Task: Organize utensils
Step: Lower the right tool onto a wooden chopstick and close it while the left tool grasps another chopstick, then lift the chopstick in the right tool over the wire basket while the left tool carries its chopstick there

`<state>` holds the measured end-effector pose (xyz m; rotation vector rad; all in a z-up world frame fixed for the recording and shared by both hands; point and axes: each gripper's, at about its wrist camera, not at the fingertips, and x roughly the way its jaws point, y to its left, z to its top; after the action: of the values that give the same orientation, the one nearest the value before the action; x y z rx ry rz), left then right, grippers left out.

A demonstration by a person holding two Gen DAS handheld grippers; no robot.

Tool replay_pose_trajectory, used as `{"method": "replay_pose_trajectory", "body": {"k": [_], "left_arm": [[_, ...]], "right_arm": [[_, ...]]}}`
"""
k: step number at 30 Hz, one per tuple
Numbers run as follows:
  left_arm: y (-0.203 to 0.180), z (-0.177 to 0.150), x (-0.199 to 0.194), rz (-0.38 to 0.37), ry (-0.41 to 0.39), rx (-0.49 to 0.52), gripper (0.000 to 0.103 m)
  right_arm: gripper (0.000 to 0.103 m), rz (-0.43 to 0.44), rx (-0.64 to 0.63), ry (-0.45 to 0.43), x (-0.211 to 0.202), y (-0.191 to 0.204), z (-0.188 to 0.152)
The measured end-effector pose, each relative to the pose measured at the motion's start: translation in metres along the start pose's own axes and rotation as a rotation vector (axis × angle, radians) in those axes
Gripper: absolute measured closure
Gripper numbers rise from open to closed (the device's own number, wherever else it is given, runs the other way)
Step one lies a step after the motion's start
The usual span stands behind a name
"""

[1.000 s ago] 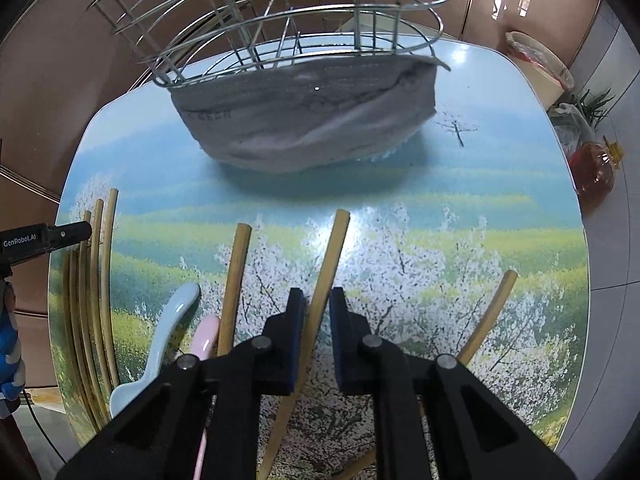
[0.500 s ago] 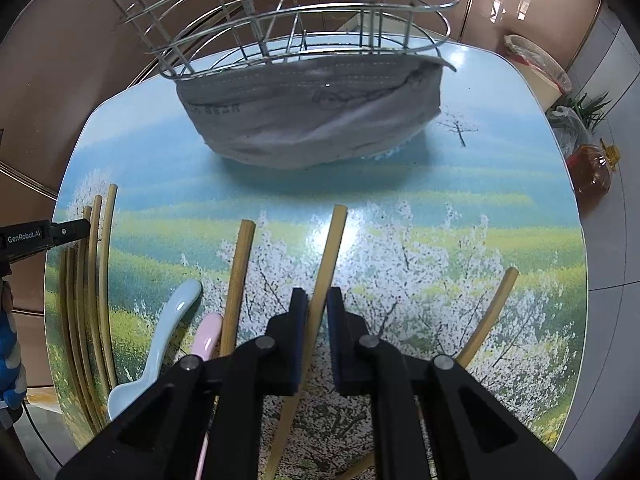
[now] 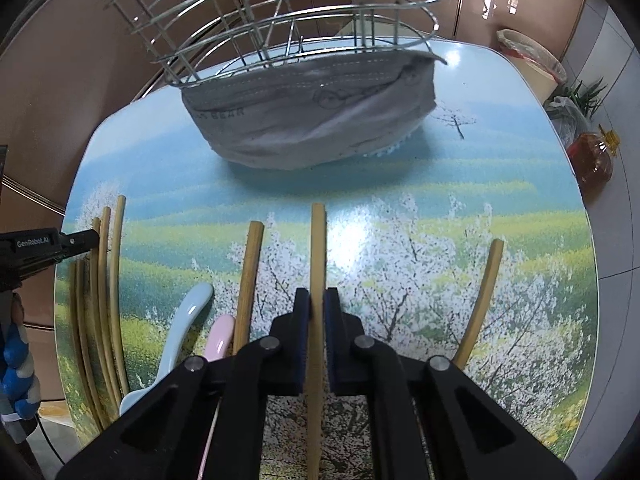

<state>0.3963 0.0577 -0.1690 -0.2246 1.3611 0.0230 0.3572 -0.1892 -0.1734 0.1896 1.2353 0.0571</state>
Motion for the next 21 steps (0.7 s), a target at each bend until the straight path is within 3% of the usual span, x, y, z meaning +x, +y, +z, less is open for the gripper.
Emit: {"method": "replay_pose_trajectory", "body": {"k": [9, 21], "left_arm": [[0.010, -0.024, -0.042, -0.055, -0.110, 0.005, 0.097], [0.016, -0.082, -0.122, -0.135, -0.278, 0.033, 0.097]], "right_arm": [[0.096, 0.146, -0.007, -0.182, -0.056, -0.011, -0.039], [0.096, 0.215, -0.071, -0.410, -0.147, -0.001, -0.095]]}}
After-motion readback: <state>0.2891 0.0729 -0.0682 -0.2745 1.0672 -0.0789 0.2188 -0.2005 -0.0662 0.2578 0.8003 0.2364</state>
